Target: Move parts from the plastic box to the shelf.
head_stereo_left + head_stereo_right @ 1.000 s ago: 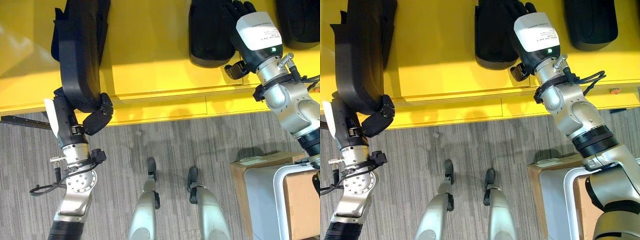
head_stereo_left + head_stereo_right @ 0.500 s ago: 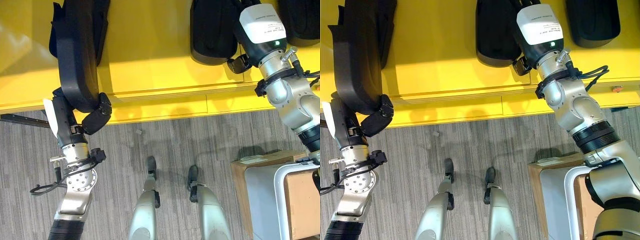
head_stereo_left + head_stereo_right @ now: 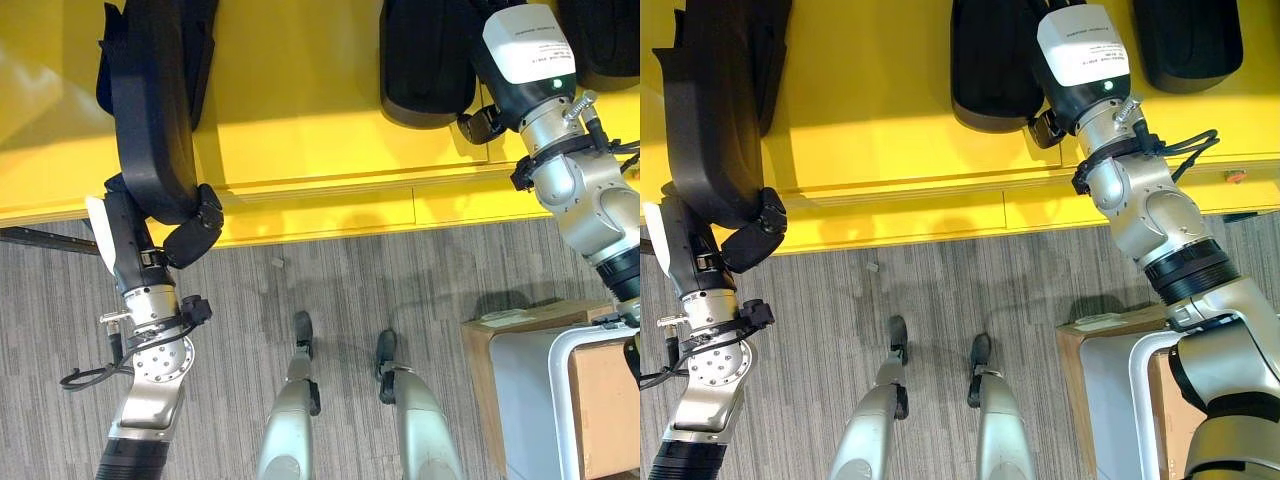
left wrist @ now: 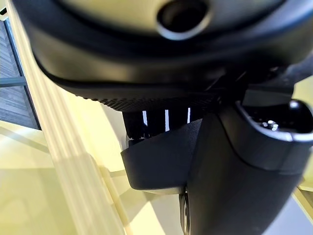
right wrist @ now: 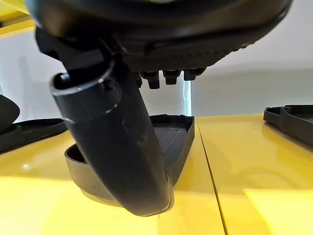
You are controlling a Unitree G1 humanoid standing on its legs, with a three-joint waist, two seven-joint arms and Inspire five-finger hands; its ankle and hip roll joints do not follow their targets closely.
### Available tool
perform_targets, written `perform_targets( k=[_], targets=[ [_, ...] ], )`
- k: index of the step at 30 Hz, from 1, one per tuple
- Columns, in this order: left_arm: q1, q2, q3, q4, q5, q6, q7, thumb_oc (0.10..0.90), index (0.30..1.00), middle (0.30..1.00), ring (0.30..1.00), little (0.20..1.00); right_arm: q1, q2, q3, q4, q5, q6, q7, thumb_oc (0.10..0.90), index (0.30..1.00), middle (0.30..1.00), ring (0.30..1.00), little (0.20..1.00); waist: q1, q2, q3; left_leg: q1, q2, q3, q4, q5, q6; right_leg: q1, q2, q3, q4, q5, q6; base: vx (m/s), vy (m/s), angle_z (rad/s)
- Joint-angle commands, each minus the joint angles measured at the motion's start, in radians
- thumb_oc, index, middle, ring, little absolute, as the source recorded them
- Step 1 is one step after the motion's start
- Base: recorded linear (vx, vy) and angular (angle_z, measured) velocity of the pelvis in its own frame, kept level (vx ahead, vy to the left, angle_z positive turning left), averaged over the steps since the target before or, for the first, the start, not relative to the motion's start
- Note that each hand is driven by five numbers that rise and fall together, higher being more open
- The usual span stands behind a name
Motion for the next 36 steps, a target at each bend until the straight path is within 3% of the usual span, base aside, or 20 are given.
perform_targets(
  k=[1,16,21,30,31,36],
  targets=[
    [-0.074,0.043,0.061,-0.091,0.055,-0.139,0.050,0.400,0.300,0.300,0.300,0.300,-0.208,-0.001,0.007,-0.034,-0.012,-0.004,-0.085,0.900,1.000,1.000,1.000,1.000,-0.019,-0.035,-0.035,0.172,-0.040,0.069,-0.005,-0.179,-0.018,0.100,0.062,0.032,-0.285,0.177,0.022,0.00,0.000,0.00],
    [-0.098,0.036,0.009,-0.049,0.014,-0.118,0.007,0.400,0.300,0.300,0.300,0.300,-0.040,-0.056,-0.061,-0.153,0.021,-0.038,-0.034,0.900,1.000,1.000,1.000,1.000,-0.033,-0.087,-0.108,0.244,-0.052,0.069,-0.003,-0.203,-0.014,0.183,0.068,0.036,-0.299,0.165,0.019,0.00,-0.001,0.01],
    [-0.090,0.025,-0.001,-0.040,-0.007,-0.122,-0.008,0.400,0.300,0.300,0.300,0.300,0.004,-0.051,-0.068,-0.129,0.027,-0.048,-0.030,0.900,1.000,1.000,1.000,1.000,-0.033,-0.093,-0.124,0.267,-0.056,0.064,-0.004,-0.210,-0.012,0.211,0.065,0.035,-0.306,0.161,0.021,0.00,0.000,0.00],
    [-0.016,-0.013,0.050,-0.032,-0.063,-0.123,-0.032,0.400,0.300,0.300,0.300,0.300,0.234,-0.094,-0.222,-0.282,0.028,-0.076,0.017,0.900,1.000,1.000,1.000,1.000,-0.049,-0.112,-0.155,0.288,-0.058,0.069,-0.006,-0.217,-0.005,0.234,0.064,0.036,-0.324,0.165,0.030,0.00,0.011,0.00],
    [0.011,-0.014,0.084,-0.034,-0.058,-0.121,-0.028,0.400,0.300,0.300,0.300,0.300,0.339,-0.099,-0.287,-0.329,0.037,-0.091,0.034,0.900,1.000,1.000,1.000,1.000,-0.055,-0.127,-0.166,0.294,-0.055,0.074,-0.006,-0.219,-0.005,0.244,0.063,0.036,-0.334,0.169,0.035,0.00,0.000,0.00],
    [0.030,-0.015,0.106,-0.041,-0.026,-0.106,-0.021,0.400,0.300,0.300,0.300,0.300,0.499,-0.080,-0.386,-0.393,0.049,-0.110,0.054,0.900,1.000,1.000,1.000,1.000,-0.062,-0.139,-0.184,0.307,-0.052,0.076,-0.007,-0.222,-0.005,0.259,0.062,0.033,-0.340,0.172,0.039,0.00,0.008,0.00]
  ],
)
